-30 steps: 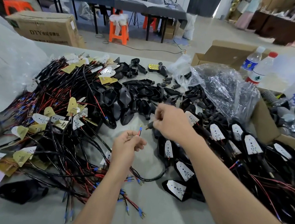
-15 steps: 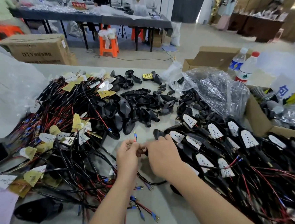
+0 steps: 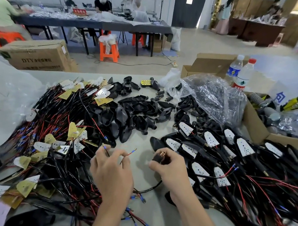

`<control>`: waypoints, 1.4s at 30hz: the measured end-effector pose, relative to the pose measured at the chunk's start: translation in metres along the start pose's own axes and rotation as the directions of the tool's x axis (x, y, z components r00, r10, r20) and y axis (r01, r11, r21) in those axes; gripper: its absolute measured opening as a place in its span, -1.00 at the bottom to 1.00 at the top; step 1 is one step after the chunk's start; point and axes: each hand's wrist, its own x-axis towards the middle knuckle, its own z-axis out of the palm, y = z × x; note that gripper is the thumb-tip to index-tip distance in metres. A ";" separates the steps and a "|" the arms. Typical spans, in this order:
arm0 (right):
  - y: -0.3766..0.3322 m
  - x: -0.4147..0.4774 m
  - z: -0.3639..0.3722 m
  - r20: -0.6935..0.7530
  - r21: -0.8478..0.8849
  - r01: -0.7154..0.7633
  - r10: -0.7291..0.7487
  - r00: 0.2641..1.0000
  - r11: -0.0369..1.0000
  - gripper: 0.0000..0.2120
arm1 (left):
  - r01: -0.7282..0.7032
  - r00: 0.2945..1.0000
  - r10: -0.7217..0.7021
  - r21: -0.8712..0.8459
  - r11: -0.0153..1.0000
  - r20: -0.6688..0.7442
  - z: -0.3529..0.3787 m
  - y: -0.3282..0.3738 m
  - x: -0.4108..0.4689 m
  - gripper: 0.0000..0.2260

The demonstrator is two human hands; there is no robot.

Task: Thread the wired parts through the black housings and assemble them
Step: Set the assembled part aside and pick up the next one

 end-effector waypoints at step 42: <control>-0.023 0.000 -0.013 0.301 0.250 0.062 -0.139 0.943 0.966 -0.72 | 0.307 0.917 -0.127 -0.467 0.829 0.378 -0.014 0.029 -0.023 -0.81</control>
